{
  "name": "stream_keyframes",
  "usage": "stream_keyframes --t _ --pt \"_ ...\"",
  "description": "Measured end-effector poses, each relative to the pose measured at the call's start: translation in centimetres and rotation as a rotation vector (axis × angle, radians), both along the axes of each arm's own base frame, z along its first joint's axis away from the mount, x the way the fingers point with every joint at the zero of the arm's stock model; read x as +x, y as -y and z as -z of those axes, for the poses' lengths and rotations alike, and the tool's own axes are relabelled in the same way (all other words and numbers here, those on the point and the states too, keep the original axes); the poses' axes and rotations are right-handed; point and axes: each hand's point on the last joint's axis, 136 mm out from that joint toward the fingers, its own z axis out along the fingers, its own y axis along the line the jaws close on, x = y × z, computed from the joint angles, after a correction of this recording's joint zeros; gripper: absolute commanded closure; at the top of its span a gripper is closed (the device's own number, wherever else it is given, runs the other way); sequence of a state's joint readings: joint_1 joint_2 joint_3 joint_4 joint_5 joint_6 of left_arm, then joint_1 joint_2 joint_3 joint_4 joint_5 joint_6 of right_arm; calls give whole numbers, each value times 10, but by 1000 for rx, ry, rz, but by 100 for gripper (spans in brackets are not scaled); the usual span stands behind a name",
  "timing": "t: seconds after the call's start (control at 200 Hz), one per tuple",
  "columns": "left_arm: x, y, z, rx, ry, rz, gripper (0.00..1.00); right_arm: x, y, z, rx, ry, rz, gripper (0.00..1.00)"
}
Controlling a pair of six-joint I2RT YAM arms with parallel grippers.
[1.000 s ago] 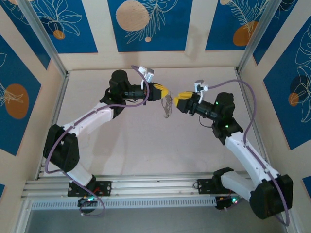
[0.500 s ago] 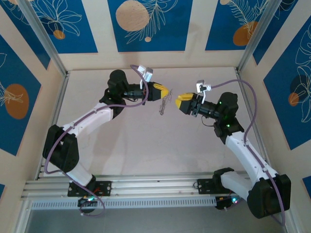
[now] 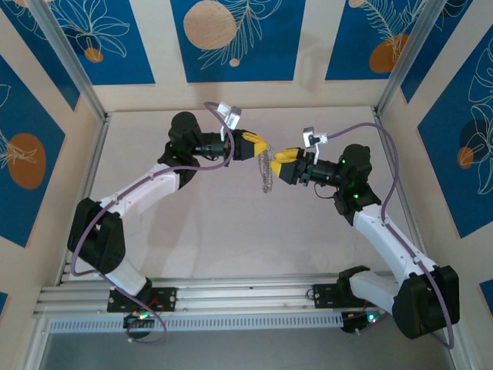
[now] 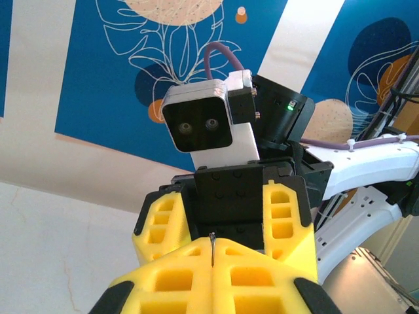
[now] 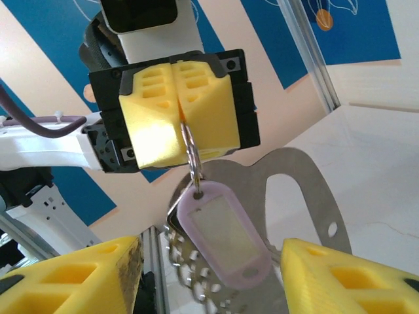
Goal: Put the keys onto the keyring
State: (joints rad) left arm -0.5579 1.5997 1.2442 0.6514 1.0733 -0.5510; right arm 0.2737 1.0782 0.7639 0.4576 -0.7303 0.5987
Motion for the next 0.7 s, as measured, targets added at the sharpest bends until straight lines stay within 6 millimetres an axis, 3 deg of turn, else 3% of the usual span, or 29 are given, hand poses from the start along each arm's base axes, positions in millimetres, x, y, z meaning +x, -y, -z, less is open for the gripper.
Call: stream_keyframes --t 0.405,0.7 --pt "-1 0 0 -5 -6 4 100 10 -2 -2 -3 2 21 39" --pt "-2 0 3 -1 -14 8 100 -3 24 -30 26 99 181 38"
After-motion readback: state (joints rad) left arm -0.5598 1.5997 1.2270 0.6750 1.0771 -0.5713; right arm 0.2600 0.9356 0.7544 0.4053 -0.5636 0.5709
